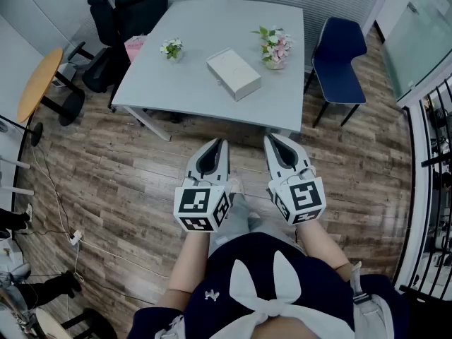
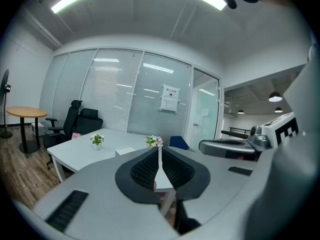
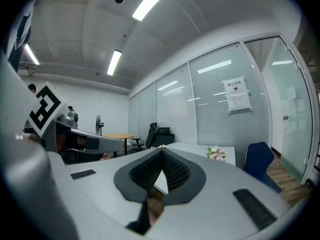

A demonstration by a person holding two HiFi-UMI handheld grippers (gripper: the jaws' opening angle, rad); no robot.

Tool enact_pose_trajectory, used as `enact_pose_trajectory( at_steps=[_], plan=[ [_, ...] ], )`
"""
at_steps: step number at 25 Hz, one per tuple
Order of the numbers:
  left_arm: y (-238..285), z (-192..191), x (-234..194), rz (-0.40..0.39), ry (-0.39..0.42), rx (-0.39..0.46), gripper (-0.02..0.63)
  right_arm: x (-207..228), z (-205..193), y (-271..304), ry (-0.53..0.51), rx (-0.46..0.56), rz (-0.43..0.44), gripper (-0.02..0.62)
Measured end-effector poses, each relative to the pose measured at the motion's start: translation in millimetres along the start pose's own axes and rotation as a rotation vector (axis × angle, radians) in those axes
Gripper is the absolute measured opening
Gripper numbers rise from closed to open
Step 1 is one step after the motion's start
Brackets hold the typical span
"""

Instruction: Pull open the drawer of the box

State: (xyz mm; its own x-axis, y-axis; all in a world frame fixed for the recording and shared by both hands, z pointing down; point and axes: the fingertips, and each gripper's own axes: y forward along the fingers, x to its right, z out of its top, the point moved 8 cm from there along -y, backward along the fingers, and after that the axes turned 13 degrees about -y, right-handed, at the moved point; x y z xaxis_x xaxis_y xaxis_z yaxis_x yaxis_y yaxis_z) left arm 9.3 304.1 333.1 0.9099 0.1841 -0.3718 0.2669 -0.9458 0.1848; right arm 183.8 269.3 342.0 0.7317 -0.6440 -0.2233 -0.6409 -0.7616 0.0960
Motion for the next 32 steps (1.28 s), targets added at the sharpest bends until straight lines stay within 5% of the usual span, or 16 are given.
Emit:
enact_pose_trajectory(
  at_steps=[19,27,32],
  plan=[
    [86.4,32.4,-56.4,-0.071,0.004,0.012,0.046,34.5,-4.0,93.8,-0.021,-0.018,0.006,0.005],
    [128.7,50.3,-84.1,-0.090,-0.004,0.001,0.251,52.9,-1.4,137.4,-0.020,-0.034,0.008,0.004],
    [150.5,50.8,-105.4,-0.082,0.006,-0.048,0.281,60.0,-4.3,160.2,-0.023,-0.052,0.008,0.005]
  ],
)
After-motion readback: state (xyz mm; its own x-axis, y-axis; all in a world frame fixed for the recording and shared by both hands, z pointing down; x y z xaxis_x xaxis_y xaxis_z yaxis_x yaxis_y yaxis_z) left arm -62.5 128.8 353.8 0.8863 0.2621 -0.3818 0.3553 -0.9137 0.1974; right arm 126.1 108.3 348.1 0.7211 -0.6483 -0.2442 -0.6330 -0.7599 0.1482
